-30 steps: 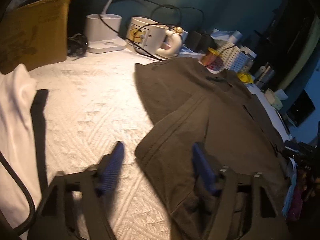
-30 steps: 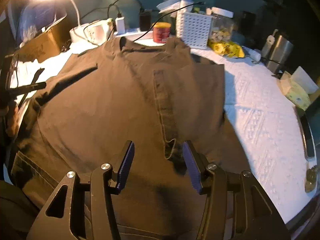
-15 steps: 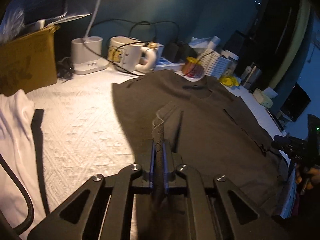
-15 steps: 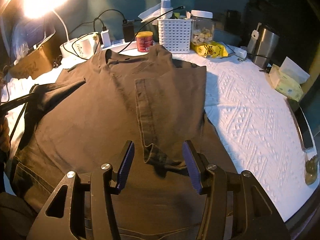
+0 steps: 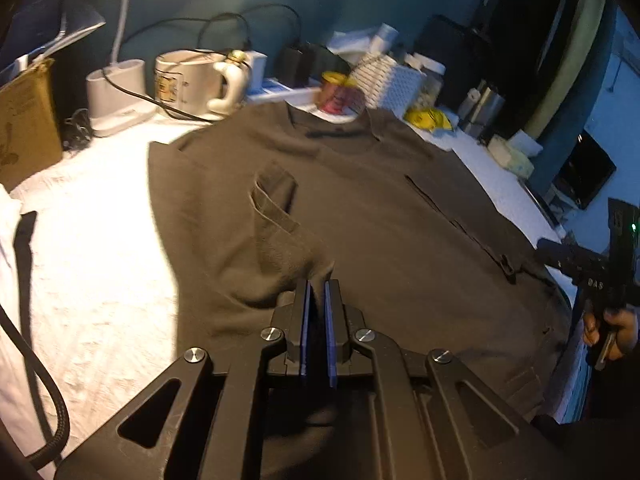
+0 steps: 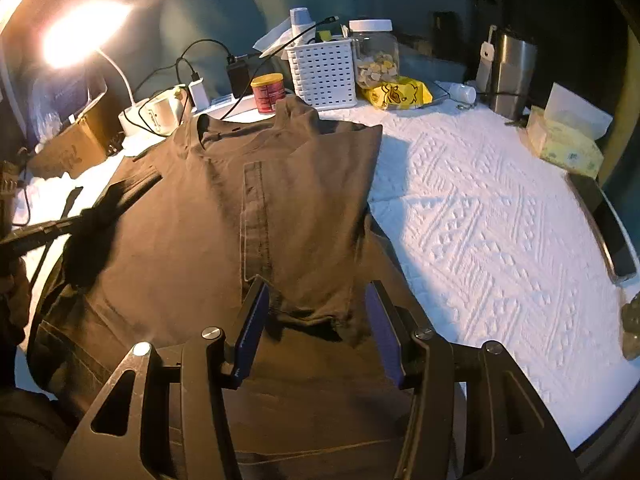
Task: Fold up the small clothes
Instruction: 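Grasp the opposite side edge with the left gripper and fold it inward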
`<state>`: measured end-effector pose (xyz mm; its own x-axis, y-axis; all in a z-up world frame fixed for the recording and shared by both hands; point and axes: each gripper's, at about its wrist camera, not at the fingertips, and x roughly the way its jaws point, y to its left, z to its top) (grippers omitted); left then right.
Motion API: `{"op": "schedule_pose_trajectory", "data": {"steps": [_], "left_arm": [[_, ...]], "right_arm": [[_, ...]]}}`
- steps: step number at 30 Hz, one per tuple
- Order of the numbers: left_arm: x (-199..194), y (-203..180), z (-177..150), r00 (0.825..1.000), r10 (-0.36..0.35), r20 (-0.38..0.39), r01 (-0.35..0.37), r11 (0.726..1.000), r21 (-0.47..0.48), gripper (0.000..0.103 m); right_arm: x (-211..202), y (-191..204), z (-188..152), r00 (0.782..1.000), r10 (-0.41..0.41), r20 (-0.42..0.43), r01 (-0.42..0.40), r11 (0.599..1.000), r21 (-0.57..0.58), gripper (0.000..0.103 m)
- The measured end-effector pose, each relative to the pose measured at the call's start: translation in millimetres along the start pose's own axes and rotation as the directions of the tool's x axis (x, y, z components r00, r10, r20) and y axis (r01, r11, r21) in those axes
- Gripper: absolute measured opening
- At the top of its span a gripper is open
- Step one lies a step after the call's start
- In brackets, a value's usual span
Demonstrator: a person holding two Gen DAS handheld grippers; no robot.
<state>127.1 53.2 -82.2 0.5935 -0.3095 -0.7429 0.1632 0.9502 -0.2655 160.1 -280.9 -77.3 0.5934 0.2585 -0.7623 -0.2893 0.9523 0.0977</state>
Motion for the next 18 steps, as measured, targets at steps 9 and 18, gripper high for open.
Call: {"op": "schedule_pose_trajectory", "data": {"steps": [9,18], "left_arm": [[10.6,-25.5,-4.5,0.992,0.052,-0.111,-0.041,0.995,0.092,0.007],[4.1,-4.7,25.4,0.996,0.087,-0.023,-0.087,0.996,0.013,0.075]], "right_arm": [[6.4,-14.9,-4.9,0.999,0.052,-0.002,-0.052,0.998,0.02,0.053],[13.7,-22.1,7.8,0.998,0.061,0.022,-0.061,0.998,0.012,0.053]]}}
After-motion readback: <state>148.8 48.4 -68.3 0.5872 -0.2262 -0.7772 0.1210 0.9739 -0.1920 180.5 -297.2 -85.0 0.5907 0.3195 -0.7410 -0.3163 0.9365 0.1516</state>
